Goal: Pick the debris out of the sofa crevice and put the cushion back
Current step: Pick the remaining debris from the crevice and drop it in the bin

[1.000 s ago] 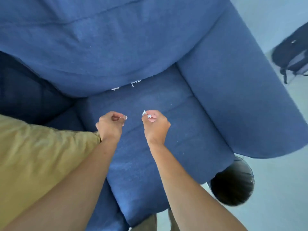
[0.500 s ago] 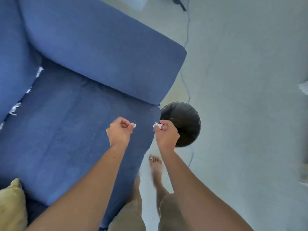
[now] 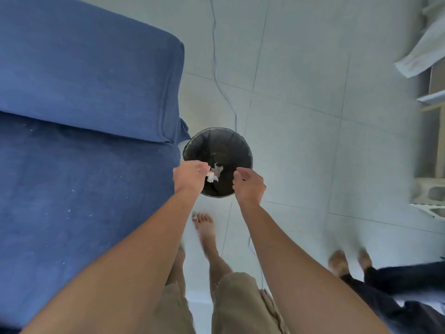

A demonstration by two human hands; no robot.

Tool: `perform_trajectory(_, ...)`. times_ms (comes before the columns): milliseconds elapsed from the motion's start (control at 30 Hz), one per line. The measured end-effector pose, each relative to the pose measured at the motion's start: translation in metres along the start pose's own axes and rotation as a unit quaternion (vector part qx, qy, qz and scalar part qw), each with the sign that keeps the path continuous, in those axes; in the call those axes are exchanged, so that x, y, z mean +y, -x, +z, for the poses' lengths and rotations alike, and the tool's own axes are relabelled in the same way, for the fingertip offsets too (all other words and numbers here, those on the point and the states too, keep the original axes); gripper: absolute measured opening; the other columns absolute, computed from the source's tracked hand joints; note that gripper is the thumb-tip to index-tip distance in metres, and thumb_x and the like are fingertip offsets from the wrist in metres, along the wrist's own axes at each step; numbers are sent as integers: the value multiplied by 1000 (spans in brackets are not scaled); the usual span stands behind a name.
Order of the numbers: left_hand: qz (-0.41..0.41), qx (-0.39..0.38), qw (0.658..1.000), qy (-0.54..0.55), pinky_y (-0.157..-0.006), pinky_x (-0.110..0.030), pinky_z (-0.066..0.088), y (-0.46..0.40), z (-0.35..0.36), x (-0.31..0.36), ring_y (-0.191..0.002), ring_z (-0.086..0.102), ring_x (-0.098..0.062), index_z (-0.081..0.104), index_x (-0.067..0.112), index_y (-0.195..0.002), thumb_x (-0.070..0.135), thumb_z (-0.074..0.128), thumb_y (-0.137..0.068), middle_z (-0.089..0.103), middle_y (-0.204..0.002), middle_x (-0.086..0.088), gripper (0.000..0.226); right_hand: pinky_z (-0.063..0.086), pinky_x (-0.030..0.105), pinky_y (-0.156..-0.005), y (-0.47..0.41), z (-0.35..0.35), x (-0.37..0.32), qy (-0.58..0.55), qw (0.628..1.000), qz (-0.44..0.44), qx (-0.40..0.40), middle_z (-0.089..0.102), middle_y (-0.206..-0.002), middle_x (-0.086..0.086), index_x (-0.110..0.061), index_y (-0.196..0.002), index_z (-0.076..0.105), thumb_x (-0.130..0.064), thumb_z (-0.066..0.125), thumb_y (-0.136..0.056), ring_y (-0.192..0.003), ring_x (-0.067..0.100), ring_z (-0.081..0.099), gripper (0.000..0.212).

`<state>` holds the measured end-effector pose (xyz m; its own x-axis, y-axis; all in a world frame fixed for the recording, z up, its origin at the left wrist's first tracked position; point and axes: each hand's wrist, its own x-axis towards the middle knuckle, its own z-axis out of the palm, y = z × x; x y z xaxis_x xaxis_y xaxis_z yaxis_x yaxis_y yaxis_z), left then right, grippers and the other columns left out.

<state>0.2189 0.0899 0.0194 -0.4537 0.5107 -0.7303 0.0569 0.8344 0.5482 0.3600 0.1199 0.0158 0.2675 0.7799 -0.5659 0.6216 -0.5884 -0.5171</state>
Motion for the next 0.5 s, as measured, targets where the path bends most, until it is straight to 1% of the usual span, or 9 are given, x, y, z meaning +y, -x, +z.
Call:
perform_trajectory(33,2,1,1000,-4,-86,-45,56,1,-2,-3,-93,69,-32,71,19,-72,28,59,-75,75,-94,-12,15,57,38,-90,1,1,-1,3,1000,-6,-4,75,-102,-2,-22,-106,72,-22,62,-94,-91,17,71,16)
perform_trajectory(67,8,2,1000,-10,-90,-40,53,4,-6,-4,-95,68,-29,72,21,-74,25,60,-80,75,-94,-9,14,57,37,-91,3,2,-4,7,1000,-13,-11,74,-102,-3,-22,-106,71,-22,62,-94,-92,17,70,15)
perform_trajectory(100,8,8,1000,-22,-90,-29,48,6,-10,-6,-98,67,-26,76,21,-80,23,60,-85,76,-95,-6,16,56,34,-92,6,4,-6,14,999,-22,-19,74,-102,-4,-22,-106,71,-23,61,-95,-93,16,69,15)
perform_trajectory(133,7,26,999,-26,-87,-20,41,9,-16,-10,-101,66,-23,78,21,-90,22,60,-88,76,-98,-3,19,53,29,-92,10,6,-11,27,999,-34,-29,73,-103,-4,-21,-107,71,-23,59,-96,-95,16,68,17)
perform_trajectory(200,4,53,999,-12,-82,-12,32,12,-31,-19,-107,64,-18,78,21,-101,24,60,-91,75,-104,1,20,46,22,-90,20,14,-23,61,994,-69,-50,73,-106,-4,-19,-110,71,-23,56,-96,-100,15,66,21)
perform_trajectory(300,-1,83,997,4,-87,-14,42,16,-63,-43,-96,69,-18,76,19,-101,27,64,-91,76,-100,2,17,44,25,-96,40,39,-42,91,984,-125,-85,74,-104,-1,-18,-106,72,-22,55,-96,-100,18,66,20)
perform_trajectory(367,-16,113,993,28,-92,-23,51,21,-89,-60,-93,70,-19,74,18,-108,30,65,-91,76,-101,1,23,46,33,-101,58,60,-57,104,975,-163,-107,75,-100,-2,-19,-103,73,-23,57,-95,-97,18,67,18)
perform_trajectory(433,-40,153,985,64,-88,-26,54,26,-118,-79,-98,69,-18,73,18,-112,30,64,-91,74,-103,1,26,47,25,-94,82,82,-74,111,965,-194,-138,75,-100,-2,-19,-103,73,-25,58,-95,-95,14,67,18)
perform_trajectory(500,-70,196,974,92,-79,-22,50,33,-146,-100,-102,66,-17,71,20,-115,29,63,-91,74,-105,2,27,42,14,-83,106,106,-89,125,949,-231,-172,74,-98,-3,-19,-102,73,-26,58,-95,-86,8,64,18)
